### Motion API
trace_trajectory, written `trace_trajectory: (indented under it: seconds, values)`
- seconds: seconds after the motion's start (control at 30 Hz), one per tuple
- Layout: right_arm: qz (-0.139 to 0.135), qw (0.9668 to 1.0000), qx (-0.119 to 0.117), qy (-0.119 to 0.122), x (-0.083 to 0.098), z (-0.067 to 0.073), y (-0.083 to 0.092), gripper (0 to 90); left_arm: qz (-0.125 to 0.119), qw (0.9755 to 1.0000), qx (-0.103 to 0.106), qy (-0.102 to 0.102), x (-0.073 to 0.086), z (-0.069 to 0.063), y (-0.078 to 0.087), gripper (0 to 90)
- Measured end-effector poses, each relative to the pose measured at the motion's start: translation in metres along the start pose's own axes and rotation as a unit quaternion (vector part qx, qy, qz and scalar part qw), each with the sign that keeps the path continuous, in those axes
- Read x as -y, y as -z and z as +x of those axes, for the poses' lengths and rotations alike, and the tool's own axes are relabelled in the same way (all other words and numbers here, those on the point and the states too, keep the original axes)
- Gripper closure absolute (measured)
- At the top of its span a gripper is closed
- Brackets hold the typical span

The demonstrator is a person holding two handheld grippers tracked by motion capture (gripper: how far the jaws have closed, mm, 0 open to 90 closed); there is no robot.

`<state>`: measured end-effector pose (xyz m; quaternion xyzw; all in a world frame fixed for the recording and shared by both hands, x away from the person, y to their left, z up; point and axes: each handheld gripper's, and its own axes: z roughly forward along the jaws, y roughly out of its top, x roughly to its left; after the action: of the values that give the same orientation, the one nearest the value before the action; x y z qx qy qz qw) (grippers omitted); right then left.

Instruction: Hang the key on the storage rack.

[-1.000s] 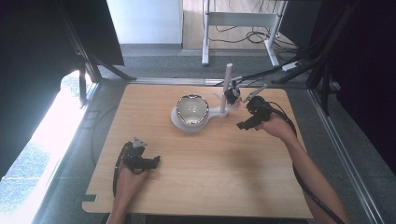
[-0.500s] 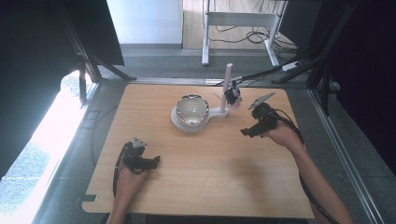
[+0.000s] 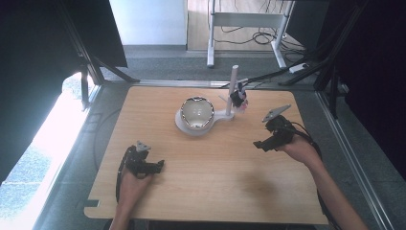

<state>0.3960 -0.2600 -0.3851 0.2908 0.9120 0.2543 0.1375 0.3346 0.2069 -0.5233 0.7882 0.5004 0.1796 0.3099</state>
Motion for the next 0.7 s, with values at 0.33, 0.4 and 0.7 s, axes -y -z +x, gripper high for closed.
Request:
trace_trajectory:
  seconds: [0.33, 0.4, 0.7]
  values:
    - [-0.006, 1.0, 0.006, 0.004, 0.022, 0.014, 0.012, 12.6, 0.002, 1.0, 0.001, 0.001, 0.0, 0.0, 0.0, 3.1]
    - [-0.008, 0.9999, 0.006, 0.002, 0.027, 0.016, 0.013, 11.7, 0.002, 1.0, 0.001, 0.0, 0.0, 0.0, 0.0, 3.1]
    - [-0.013, 0.9998, 0.012, -0.011, 0.046, 0.023, 0.01, 5.4, 0.001, 1.0, 0.0, 0.001, 0.0, 0.0, 0.0, 3.1]
